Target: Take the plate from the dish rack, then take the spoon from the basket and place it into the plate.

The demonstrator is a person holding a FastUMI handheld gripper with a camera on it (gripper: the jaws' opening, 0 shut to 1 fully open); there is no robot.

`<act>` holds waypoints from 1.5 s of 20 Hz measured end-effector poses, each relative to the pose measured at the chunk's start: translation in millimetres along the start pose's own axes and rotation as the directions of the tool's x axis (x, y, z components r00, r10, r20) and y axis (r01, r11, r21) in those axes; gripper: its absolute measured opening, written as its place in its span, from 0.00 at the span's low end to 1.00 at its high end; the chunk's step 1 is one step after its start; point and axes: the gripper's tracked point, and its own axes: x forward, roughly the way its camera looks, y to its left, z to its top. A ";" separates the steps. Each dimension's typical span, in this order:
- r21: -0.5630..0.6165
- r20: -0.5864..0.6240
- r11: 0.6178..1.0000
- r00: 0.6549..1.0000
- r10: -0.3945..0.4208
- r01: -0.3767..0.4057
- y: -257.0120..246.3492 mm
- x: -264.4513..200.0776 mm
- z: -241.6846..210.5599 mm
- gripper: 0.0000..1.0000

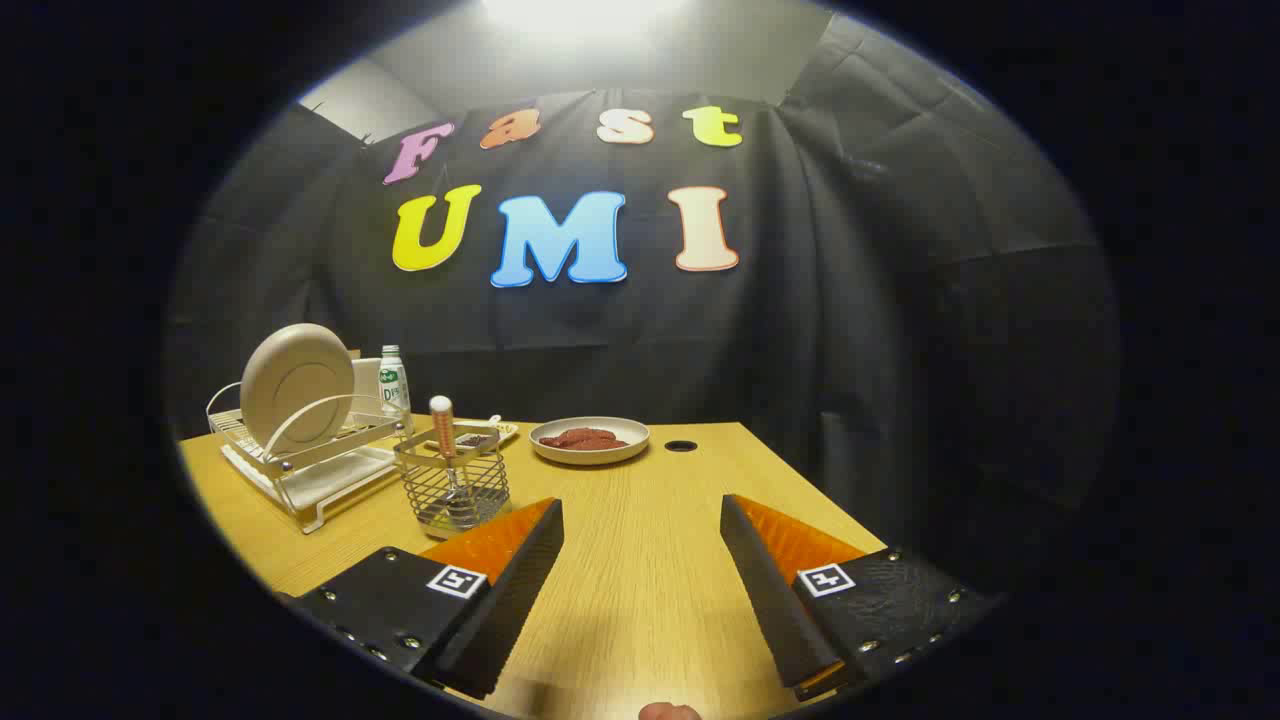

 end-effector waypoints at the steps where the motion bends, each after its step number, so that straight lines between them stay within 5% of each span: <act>1: 0.009 0.012 1.000 1.000 -0.003 0.003 -1.7 14.9 6.0 0.98; 5: 0.010 0.042 1.000 0.999 0.012 -0.012 5.1 42.9 53.2 0.98; 13: -0.002 0.103 0.996 0.991 0.085 -0.085 81.9 -12.7 191.9 0.98; 17: -0.034 0.138 0.999 0.990 0.032 -0.028 117.5 -28.9 244.8 0.97; 24: -0.023 0.094 1.000 0.995 -0.016 0.018 168.4 -19.8 261.0 0.98; 30: 0.009 0.027 1.000 0.999 0.026 -0.026 220.6 -0.5 266.0 0.97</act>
